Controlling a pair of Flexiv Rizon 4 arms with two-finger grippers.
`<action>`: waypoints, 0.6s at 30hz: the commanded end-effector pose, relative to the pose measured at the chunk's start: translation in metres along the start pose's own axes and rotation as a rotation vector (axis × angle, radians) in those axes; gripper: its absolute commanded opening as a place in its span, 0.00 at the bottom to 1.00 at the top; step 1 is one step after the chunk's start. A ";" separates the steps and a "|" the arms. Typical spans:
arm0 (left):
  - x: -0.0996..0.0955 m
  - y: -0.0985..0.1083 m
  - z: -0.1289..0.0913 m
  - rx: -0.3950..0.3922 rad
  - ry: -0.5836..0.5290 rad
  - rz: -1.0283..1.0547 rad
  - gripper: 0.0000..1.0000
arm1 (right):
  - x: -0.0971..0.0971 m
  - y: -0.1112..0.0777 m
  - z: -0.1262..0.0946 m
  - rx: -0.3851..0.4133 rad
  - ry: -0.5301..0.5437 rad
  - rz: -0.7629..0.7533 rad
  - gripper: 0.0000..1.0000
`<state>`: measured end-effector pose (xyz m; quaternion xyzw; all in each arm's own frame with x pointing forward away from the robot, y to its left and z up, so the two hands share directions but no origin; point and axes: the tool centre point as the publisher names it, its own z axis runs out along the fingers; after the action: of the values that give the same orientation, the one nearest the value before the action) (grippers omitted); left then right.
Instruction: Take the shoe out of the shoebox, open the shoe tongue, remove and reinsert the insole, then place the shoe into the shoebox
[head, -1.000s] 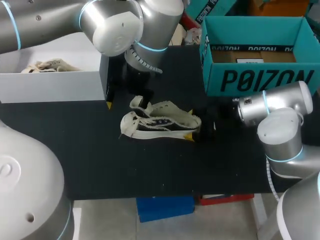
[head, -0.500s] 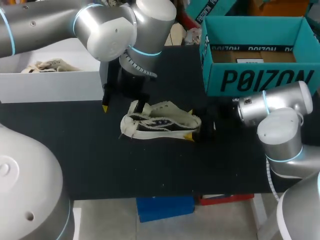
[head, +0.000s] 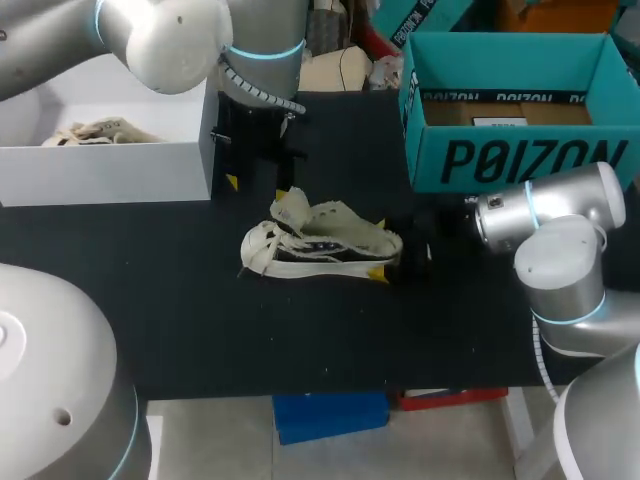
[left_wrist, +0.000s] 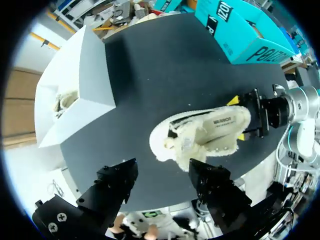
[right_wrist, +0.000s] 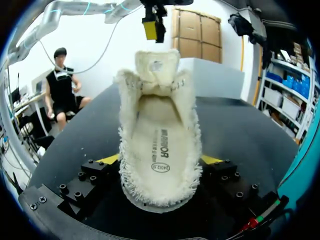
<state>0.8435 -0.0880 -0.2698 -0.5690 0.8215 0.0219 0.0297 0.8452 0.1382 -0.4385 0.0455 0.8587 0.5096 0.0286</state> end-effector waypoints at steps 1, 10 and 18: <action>0.014 0.005 -0.009 -0.079 0.232 0.777 0.00 | 0.000 -0.002 0.003 0.001 -0.001 0.001 0.00; 0.051 0.006 -0.004 -0.153 0.306 1.334 0.00 | 0.000 -0.002 0.003 0.001 -0.001 0.001 0.00; 0.051 0.006 -0.004 -0.159 0.315 1.378 0.00 | 0.000 -0.002 0.003 0.001 -0.001 0.001 0.00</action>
<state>0.8126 -0.1322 -0.2684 -0.3010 0.9520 0.0061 -0.0559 0.8452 0.1383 -0.4385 0.0455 0.8587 0.5097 0.0286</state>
